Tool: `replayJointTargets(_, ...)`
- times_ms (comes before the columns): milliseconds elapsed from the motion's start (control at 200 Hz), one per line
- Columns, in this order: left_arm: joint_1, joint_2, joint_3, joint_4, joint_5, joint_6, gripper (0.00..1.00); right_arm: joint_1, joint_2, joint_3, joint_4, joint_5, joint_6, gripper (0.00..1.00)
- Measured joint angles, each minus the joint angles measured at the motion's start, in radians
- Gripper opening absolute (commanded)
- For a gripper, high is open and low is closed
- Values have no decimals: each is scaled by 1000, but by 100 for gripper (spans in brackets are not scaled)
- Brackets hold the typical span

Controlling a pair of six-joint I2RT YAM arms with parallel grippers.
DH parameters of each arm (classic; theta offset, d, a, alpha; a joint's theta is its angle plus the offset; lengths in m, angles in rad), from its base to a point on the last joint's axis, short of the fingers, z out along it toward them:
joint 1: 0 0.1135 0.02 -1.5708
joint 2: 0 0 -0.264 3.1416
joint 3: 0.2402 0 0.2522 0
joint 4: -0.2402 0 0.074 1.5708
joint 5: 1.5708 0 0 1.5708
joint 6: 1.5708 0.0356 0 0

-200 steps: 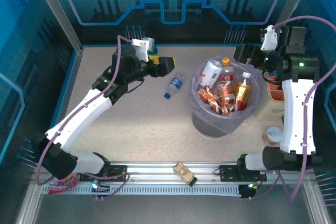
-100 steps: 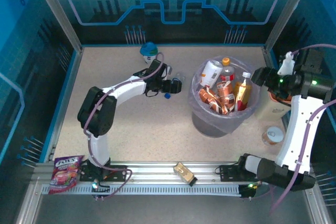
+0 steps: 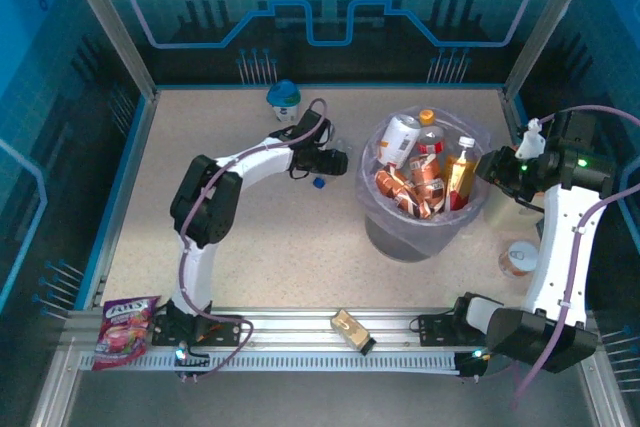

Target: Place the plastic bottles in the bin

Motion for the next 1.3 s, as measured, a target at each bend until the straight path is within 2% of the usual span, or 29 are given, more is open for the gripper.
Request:
replayJointTargets(80, 0, 16, 0, -14, -7, -3, 66, 1, 0, -12, 15, -7, -3, 25)
replayJointTargets(345, 2, 21, 6, -22, -19, -10, 51, 50, 13, -41, 80, -26, 19, 20)
replayJointTargets(555, 16, 19, -1, -19, -30, -7, 48, 93, 40, -41, 124, -29, 45, 19)
replayJointTargets(705, 38, -36, -53, -21, -34, -7, 47, 106, 56, -41, 145, -35, 50, 18)
replayJointTargets(841, 66, -162, -125, -25, -34, -10, 47, 135, 77, -33, 162, -36, 54, 18)
replayJointTargets(1011, 114, -403, -200, -46, -39, -10, 47, 212, 124, 4, 185, -33, 72, 18)
replayJointTargets(1301, 235, -795, -274, -219, -77, 6, 47, 451, 274, 98, 287, -6, 156, 20)
